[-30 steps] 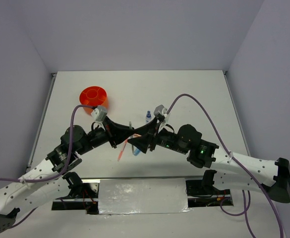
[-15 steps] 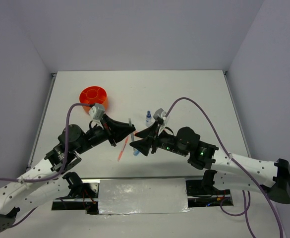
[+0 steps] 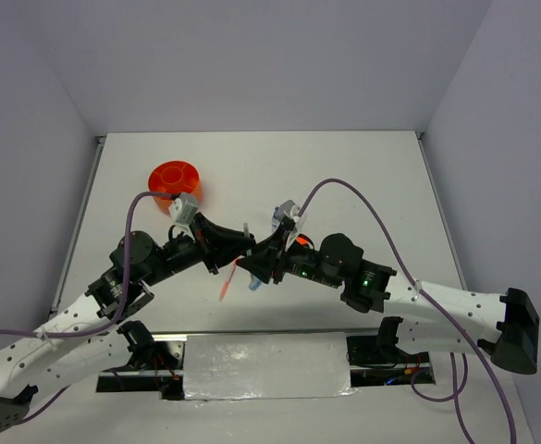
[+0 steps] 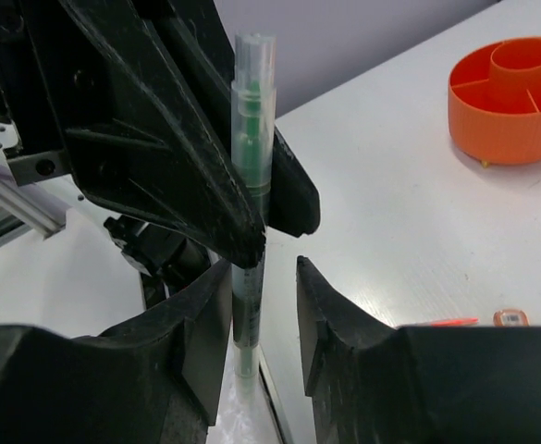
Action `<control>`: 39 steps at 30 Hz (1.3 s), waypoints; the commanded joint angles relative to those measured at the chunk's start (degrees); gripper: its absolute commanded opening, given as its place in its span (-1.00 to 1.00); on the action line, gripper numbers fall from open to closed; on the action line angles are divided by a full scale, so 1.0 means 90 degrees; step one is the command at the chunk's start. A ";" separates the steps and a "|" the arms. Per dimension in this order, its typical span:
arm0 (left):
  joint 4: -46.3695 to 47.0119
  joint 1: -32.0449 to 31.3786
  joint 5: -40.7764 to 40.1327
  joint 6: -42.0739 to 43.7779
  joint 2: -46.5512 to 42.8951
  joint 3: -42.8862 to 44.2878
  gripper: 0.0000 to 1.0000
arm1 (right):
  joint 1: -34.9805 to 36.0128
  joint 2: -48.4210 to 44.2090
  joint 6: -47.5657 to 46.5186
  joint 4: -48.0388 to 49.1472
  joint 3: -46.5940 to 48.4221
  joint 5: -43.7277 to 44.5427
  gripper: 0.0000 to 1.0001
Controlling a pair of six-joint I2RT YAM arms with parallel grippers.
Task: Sort the stationery into containers
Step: Close the pen cap on the pen.
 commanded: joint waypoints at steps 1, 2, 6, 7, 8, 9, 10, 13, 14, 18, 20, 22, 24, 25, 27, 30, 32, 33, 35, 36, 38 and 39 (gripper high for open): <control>0.0446 -0.0024 0.0143 -0.0077 -0.0002 0.0066 -1.00 | 0.0020 -0.0080 -0.0084 0.0622 0.0215 0.0036 -0.24; 0.0446 -0.0024 0.0133 -0.0077 -0.0002 0.0056 -1.00 | 0.0020 -0.0070 -0.0094 0.0612 0.0235 0.0026 -0.31; 0.0436 -0.0024 0.0104 -0.0067 0.0008 0.0086 -0.94 | 0.0020 -0.0031 -0.0094 0.0544 0.0255 0.0016 -1.00; 0.0388 -0.0024 0.0075 -0.0067 0.0018 0.0115 -0.85 | 0.0029 -0.0041 -0.0074 0.0573 0.0197 0.0016 -1.00; 0.0358 -0.0024 -0.0003 -0.0077 0.0008 0.0134 -0.68 | 0.0020 -0.0080 -0.0055 0.0612 0.0167 0.0006 -1.00; 0.0329 -0.0024 -0.0023 -0.0077 -0.0011 0.0144 -0.55 | 0.0020 -0.0090 -0.0035 0.0641 0.0128 0.0006 -1.00; 0.0280 -0.0024 -0.0043 -0.0077 -0.0012 0.0202 -0.37 | 0.0020 -0.0119 -0.0006 0.0661 0.0060 0.0026 -1.00; 0.0221 -0.0024 -0.0053 -0.0048 -0.0002 0.0281 0.17 | 0.0020 -0.0216 0.0043 0.0700 -0.0009 0.0084 -1.00; 0.0192 -0.0015 -0.0043 -0.0048 -0.0002 0.0300 0.38 | 0.0029 -0.0246 0.0072 0.0681 -0.0009 0.0123 -1.00; -0.0159 -0.0024 -0.0286 0.0069 -0.0002 0.0534 0.56 | 0.0020 -0.0285 0.0102 0.0398 0.0059 0.0260 -1.00; -0.0325 -0.0024 -0.0520 0.0128 -0.0050 0.0700 0.57 | 0.0029 -0.0246 0.0121 0.0291 0.0098 0.0192 -1.00; -0.0384 -0.0015 -0.0696 0.0177 -0.0051 0.0896 0.57 | 0.0029 -0.0188 0.0063 0.0212 0.0176 -0.0100 -1.00; -0.0530 -0.0015 -0.0794 0.0264 -0.0002 0.1061 0.56 | 0.0029 -0.0100 0.0072 0.0095 0.0225 -0.0208 -1.00; -0.0589 -0.0024 -0.0814 0.0313 0.0104 0.1236 0.54 | 0.0039 -0.0080 0.0072 0.0066 0.0245 -0.0247 -1.00; -0.0716 -0.0015 -0.0785 0.0401 0.0193 0.1432 0.52 | 0.0039 -0.0099 0.0082 0.0075 0.0225 -0.0228 -1.00; -0.0813 -0.0015 -0.0755 0.0450 0.0359 0.1550 0.47 | 0.0039 -0.0168 0.0082 0.0056 0.0196 -0.0160 -1.00; -0.0814 -0.0024 -0.0727 0.0450 0.0418 0.1521 0.42 | 0.0039 -0.0207 0.0072 0.0007 0.0215 -0.0130 -1.00; -0.0804 -0.0024 -0.0726 0.0441 0.0428 0.1492 0.41 | 0.0030 -0.0207 0.0053 -0.0003 0.0225 -0.0121 -1.00; -0.0756 -0.0024 -0.0668 0.0440 0.0438 0.1414 0.40 | 0.0020 -0.0246 0.0053 -0.0052 0.0245 -0.0072 -1.00; -0.0736 -0.0024 -0.0658 0.0440 0.0438 0.1394 0.39 | 0.0039 -0.0256 0.0043 -0.0071 0.0254 -0.0053 -1.00; -0.0726 -0.0024 -0.0629 0.0421 0.0447 0.1365 0.37 | 0.0029 -0.0266 0.0024 -0.0120 0.0274 -0.0023 -1.00; -0.0726 -0.0024 -0.0580 0.0411 0.0457 0.1355 0.36 | 0.0039 -0.0266 0.0014 -0.0139 0.0293 -0.0004 -1.00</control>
